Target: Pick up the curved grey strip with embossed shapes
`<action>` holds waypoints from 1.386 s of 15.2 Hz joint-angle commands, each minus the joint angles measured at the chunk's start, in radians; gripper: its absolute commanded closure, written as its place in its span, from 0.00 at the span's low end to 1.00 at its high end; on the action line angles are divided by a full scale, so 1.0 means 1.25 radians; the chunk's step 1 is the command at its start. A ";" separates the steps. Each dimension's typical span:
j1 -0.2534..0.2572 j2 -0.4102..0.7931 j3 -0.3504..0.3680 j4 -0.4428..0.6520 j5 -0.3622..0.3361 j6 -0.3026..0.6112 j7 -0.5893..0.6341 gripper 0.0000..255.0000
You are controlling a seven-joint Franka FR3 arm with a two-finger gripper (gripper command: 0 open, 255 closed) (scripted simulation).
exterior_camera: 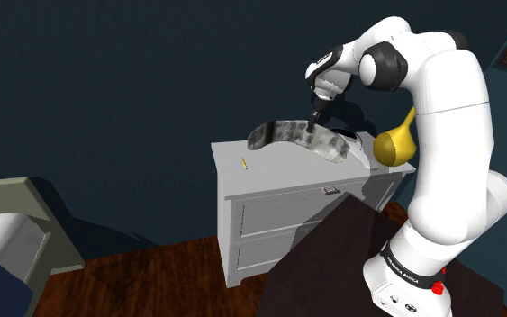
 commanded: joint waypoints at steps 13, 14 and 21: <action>0.005 -0.022 -0.008 0.007 -0.013 -0.027 0.011 1.00; 0.006 -0.028 -0.010 0.009 -0.016 -0.034 0.014 1.00; 0.012 -0.062 -0.023 0.033 -0.039 -0.087 0.034 1.00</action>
